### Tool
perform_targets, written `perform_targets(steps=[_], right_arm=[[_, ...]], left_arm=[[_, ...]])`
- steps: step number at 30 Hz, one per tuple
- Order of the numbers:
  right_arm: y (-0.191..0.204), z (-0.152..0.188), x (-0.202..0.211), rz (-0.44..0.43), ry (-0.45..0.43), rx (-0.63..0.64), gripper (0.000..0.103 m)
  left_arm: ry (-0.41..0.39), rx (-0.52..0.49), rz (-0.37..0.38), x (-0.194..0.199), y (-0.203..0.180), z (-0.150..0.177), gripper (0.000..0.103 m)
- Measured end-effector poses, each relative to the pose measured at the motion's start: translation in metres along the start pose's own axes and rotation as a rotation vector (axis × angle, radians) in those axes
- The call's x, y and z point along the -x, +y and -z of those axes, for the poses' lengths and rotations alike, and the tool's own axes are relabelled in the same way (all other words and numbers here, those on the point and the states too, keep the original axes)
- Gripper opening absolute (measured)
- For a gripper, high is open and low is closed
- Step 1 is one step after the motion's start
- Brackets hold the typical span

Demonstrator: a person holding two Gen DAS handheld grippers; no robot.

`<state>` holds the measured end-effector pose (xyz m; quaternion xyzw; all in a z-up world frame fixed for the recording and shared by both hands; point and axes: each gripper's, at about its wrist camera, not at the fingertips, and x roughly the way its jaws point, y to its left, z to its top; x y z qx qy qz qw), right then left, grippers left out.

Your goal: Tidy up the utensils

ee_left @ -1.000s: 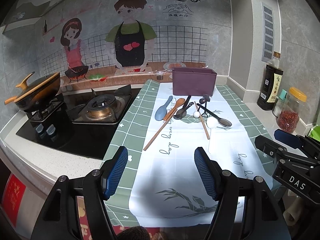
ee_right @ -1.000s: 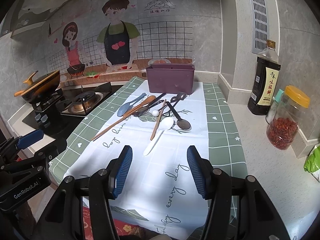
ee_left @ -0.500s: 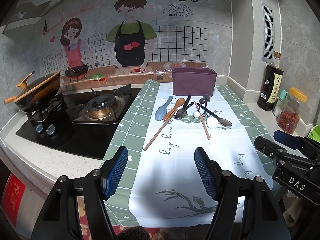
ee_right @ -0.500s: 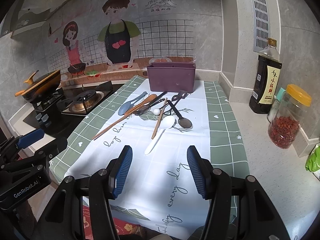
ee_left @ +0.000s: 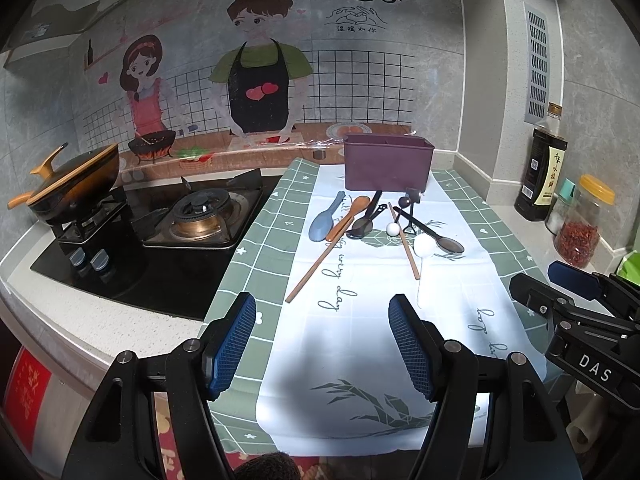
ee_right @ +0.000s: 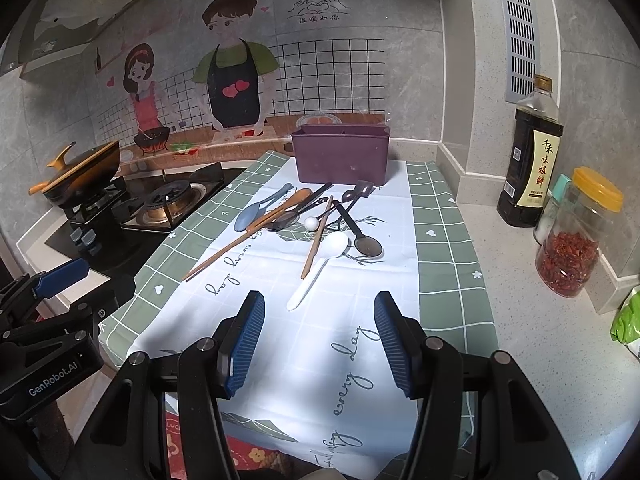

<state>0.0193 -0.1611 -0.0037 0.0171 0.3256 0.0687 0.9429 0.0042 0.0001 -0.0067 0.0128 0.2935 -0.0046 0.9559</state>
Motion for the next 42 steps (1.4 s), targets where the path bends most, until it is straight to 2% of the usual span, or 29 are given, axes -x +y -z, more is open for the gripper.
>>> perform_targets(steps=[11,16,22,26,30,36,39,42], right_arm=[[0.001,0.001,-0.004,0.001,0.005,-0.002,0.055],[0.003,-0.002,-0.011,0.011,0.006,0.002,0.055],[0.005,-0.017,-0.025,0.034,-0.012,-0.001,0.055],[0.005,-0.032,-0.032,0.032,-0.056,-0.012,0.055],[0.007,-0.06,-0.056,0.049,-0.059,-0.014,0.055],[-0.003,-0.088,-0.08,0.062,-0.05,-0.065,0.055],[-0.018,-0.106,-0.098,0.072,0.012,-0.07,0.053],[-0.036,-0.128,-0.122,0.087,0.085,0.006,0.047]], left_arm=[[0.013,0.007,-0.003,-0.015,0.004,0.001,0.069],[0.014,0.006,-0.006,-0.022,0.011,-0.009,0.069],[0.025,-0.014,-0.002,-0.04,0.019,-0.024,0.069],[0.026,-0.028,0.003,-0.057,0.028,-0.037,0.069],[0.017,-0.044,0.011,-0.077,0.038,-0.053,0.069],[0.044,-0.033,0.098,-0.117,0.058,-0.084,0.069],[0.067,-0.044,0.144,-0.14,0.061,-0.099,0.07],[0.11,-0.041,0.195,-0.162,0.059,-0.116,0.069]])
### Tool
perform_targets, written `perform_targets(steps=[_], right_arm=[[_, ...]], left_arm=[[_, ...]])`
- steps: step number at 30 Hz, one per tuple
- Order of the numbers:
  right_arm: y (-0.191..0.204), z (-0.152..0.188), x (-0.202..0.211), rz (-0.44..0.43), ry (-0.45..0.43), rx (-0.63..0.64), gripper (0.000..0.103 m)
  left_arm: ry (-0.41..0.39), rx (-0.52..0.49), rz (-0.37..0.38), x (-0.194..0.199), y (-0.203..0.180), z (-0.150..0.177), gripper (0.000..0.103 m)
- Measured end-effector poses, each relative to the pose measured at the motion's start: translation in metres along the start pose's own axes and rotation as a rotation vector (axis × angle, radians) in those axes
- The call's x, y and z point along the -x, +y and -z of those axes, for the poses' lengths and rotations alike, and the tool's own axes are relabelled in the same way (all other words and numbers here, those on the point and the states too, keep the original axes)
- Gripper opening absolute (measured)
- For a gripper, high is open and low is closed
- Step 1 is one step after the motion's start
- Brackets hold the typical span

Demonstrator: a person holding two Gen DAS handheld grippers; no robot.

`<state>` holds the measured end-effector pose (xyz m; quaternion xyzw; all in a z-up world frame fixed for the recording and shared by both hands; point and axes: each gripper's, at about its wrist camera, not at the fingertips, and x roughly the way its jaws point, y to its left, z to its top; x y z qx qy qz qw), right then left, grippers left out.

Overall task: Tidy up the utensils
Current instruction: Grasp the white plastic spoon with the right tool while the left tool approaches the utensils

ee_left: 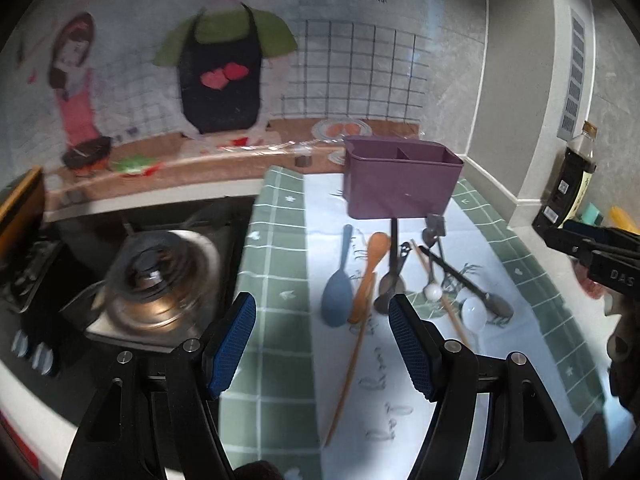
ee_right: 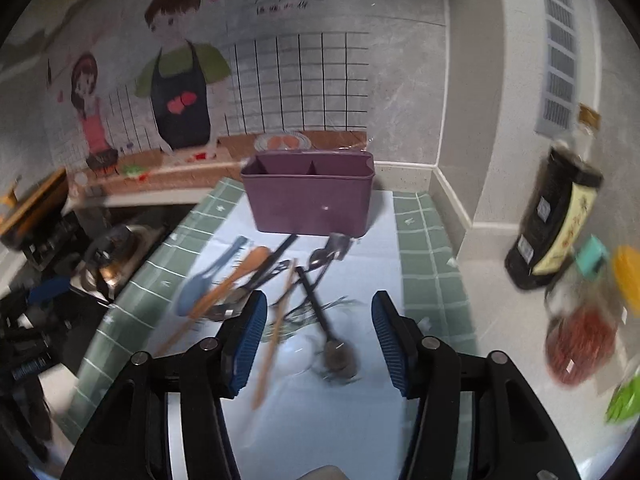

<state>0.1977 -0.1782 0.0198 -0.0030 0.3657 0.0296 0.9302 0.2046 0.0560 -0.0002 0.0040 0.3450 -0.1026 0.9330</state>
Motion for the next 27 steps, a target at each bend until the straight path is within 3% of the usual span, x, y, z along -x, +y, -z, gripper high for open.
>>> perform_targets(steps=[4,5,9,11,14,17,22,27], right_arm=[[-0.02,-0.017,-0.023,-0.081,0.084,0.015,0.04],[-0.032,-0.028,-0.042,-0.143,0.14,0.026,0.039],[-0.041,-0.04,-0.065,-0.182,0.191,0.062,0.039],[-0.04,-0.044,-0.08,-0.258,0.236,0.127,0.039],[-0.038,-0.032,-0.098,-0.335,0.305,0.159,0.037],[-0.033,-0.006,-0.111,-0.387,0.372,0.091,0.037],[-0.016,0.033,-0.113,-0.408,0.419,0.038,0.037],[0.003,0.054,-0.111,-0.317,0.418,0.017,0.036]], left_arm=[[-0.014,0.004,0.008,-0.009,0.002,-0.025,0.07],[-0.026,0.008,-0.007,-0.008,0.003,-0.032,0.07],[-0.013,0.074,0.012,-0.011,0.014,-0.051,0.07],[-0.002,0.066,-0.012,-0.017,0.015,-0.054,0.07],[0.033,0.093,-0.062,-0.031,0.015,-0.047,0.07],[0.077,0.12,-0.063,-0.046,0.014,-0.033,0.07],[0.151,0.122,-0.065,-0.06,0.016,-0.003,0.07],[0.153,0.118,-0.093,-0.062,0.02,0.012,0.07]])
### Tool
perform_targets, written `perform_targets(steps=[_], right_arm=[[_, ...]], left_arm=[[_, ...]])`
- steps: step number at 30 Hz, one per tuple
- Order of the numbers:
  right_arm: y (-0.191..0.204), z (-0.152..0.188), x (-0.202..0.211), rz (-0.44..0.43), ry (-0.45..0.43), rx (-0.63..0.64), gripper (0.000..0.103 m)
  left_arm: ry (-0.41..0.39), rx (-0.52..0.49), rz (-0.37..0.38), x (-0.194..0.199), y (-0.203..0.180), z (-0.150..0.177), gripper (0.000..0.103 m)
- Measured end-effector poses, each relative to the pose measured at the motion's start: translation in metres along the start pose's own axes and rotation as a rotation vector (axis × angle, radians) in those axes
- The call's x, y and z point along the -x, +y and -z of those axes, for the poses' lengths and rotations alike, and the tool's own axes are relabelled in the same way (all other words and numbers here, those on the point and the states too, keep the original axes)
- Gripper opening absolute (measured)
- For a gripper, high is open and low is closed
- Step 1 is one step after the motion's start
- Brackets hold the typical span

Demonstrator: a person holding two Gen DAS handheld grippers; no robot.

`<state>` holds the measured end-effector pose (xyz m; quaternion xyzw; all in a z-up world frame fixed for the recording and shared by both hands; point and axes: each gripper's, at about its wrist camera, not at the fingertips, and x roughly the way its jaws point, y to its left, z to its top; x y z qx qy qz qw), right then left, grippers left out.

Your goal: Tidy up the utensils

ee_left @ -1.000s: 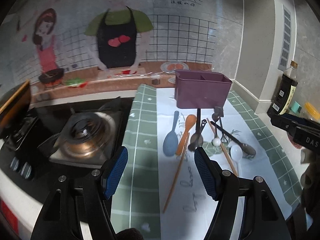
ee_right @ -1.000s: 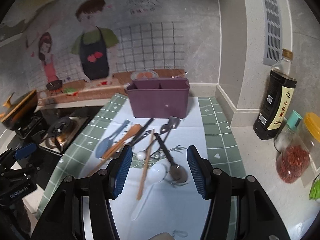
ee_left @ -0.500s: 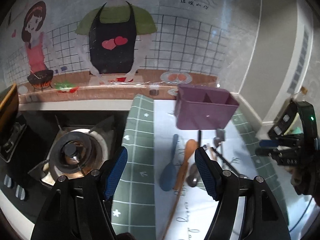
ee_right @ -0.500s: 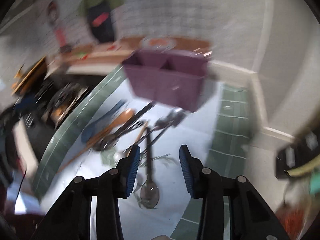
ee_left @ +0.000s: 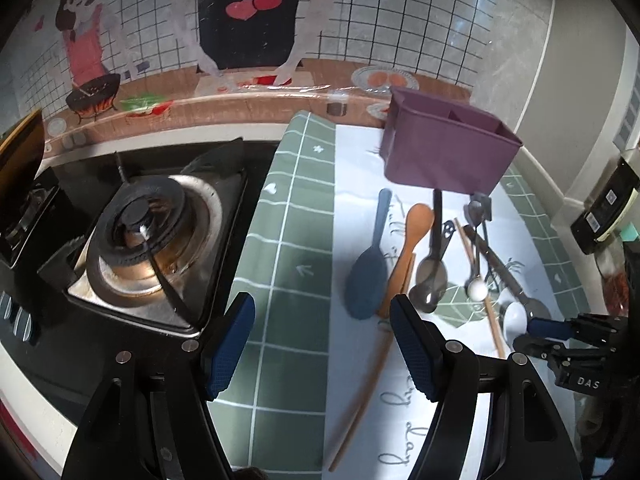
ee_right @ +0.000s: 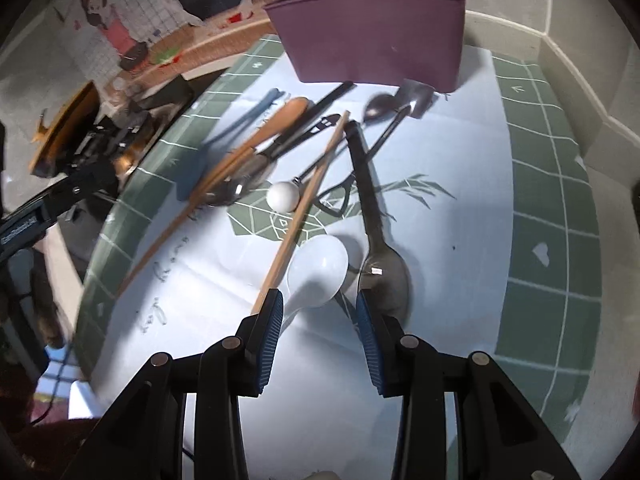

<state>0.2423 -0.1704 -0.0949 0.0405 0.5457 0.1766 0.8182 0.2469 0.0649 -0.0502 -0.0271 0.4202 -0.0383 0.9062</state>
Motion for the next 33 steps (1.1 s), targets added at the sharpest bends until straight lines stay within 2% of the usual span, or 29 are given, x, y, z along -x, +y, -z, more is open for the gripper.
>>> perform_targets(steps=[4,8,9,11,17,20,23,26,27,29,33], right_arm=[[0.018,-0.008,-0.01,0.083,-0.019,-0.008,0.038],[0.033,-0.012,-0.017,0.122,-0.033,0.026,0.037],[0.034,-0.012,-0.017,0.127,-0.031,0.043,0.03],[0.032,-0.015,-0.015,0.106,-0.032,0.069,0.029],[-0.014,-0.03,0.021,0.096,-0.115,0.027,0.029],[-0.042,-0.036,0.036,0.105,-0.146,-0.02,0.029],[-0.066,-0.037,0.044,0.103,-0.17,-0.06,0.03],[-0.08,-0.036,0.045,0.095,-0.184,-0.08,0.03],[-0.082,-0.035,0.045,0.09,-0.189,-0.084,0.03],[-0.087,-0.033,0.045,0.082,-0.201,-0.088,0.03],[-0.091,-0.032,0.039,0.079,-0.21,-0.088,0.03]], left_arm=[[0.002,0.001,0.002,-0.001,0.001,0.004,0.07],[0.001,-0.024,0.026,0.0,-0.005,0.004,0.07],[0.0,-0.034,0.032,0.0,-0.008,0.004,0.07],[0.005,-0.053,0.066,-0.002,-0.014,0.003,0.07],[0.019,-0.106,0.174,-0.016,-0.049,-0.004,0.07],[-0.022,-0.143,0.187,-0.017,-0.07,-0.005,0.07],[-0.045,-0.187,0.187,-0.024,-0.092,-0.005,0.061],[-0.012,-0.233,0.177,-0.039,-0.11,-0.003,0.053],[0.005,-0.247,0.176,-0.044,-0.114,-0.002,0.037],[0.042,-0.264,0.156,-0.055,-0.122,0.0,0.023],[0.097,-0.246,0.243,-0.069,-0.13,-0.003,0.023]])
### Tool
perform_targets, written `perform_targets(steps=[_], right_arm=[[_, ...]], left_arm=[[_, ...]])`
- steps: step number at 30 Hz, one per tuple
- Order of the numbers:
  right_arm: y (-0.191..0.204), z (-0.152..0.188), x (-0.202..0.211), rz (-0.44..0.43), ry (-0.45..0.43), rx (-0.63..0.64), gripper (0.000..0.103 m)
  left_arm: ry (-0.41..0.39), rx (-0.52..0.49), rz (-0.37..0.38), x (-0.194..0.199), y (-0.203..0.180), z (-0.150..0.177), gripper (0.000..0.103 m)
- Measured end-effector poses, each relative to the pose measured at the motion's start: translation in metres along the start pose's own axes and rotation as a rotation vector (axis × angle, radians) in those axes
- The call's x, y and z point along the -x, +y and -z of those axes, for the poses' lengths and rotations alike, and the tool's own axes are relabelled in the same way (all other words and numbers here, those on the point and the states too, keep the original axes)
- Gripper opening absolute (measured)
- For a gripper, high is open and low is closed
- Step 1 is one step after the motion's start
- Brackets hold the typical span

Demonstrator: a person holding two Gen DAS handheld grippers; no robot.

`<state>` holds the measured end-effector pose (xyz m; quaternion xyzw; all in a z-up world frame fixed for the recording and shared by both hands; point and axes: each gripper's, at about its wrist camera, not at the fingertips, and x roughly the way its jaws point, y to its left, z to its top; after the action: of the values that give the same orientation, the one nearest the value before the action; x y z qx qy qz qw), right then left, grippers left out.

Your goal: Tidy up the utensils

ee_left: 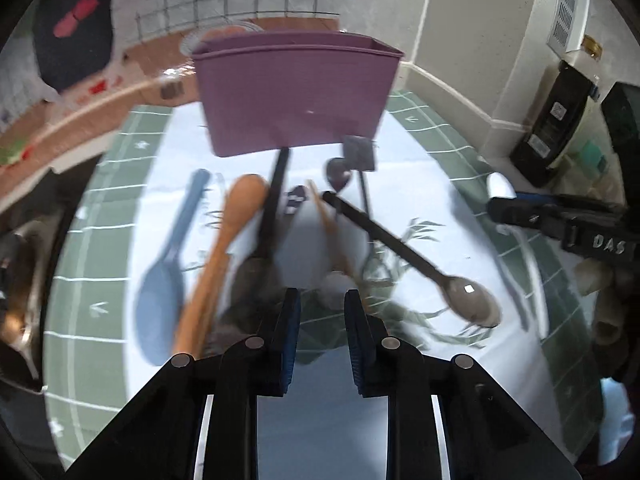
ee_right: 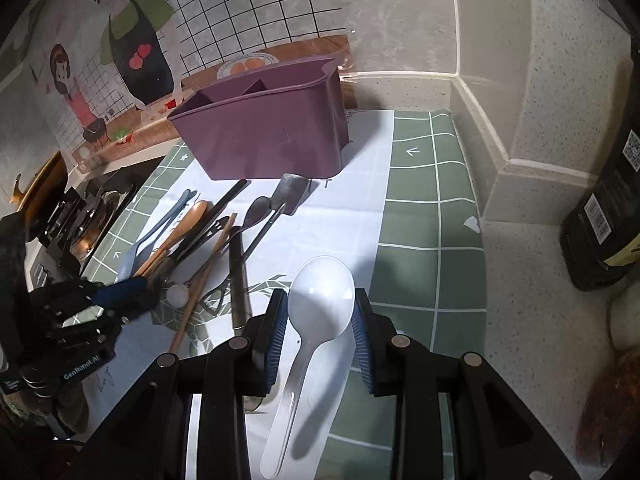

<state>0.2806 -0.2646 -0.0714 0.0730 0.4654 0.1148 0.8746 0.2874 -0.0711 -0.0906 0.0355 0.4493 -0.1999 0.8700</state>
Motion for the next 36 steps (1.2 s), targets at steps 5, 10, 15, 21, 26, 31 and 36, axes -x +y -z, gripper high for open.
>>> perform_targets(steps=[5,10,15,21,26,31,36], right_arm=[[-0.004,0.001,-0.008,-0.016,0.006,-0.019,0.03],[-0.003,0.003,-0.008,-0.007,0.006,-0.023,0.03],[0.0,0.004,-0.008,0.002,0.006,-0.026,0.03],[0.013,0.005,-0.009,0.021,0.004,-0.025,0.03],[0.031,-0.001,-0.004,0.042,-0.02,-0.002,0.03],[0.04,-0.005,-0.001,0.051,-0.032,0.01,0.03],[0.048,-0.013,0.004,0.069,-0.048,0.033,0.03]], left_arm=[[0.017,-0.013,-0.019,-0.011,-0.008,-0.004,0.023],[0.022,-0.008,-0.029,-0.019,-0.008,-0.007,0.023],[0.015,0.0,-0.066,-0.022,-0.006,-0.011,0.023],[-0.015,0.004,-0.083,-0.01,0.0,-0.013,0.023],[-0.037,0.02,-0.091,0.002,0.011,-0.019,0.023],[-0.077,0.027,-0.1,0.018,0.02,-0.021,0.023],[-0.123,0.024,-0.104,0.04,0.027,-0.029,0.023]])
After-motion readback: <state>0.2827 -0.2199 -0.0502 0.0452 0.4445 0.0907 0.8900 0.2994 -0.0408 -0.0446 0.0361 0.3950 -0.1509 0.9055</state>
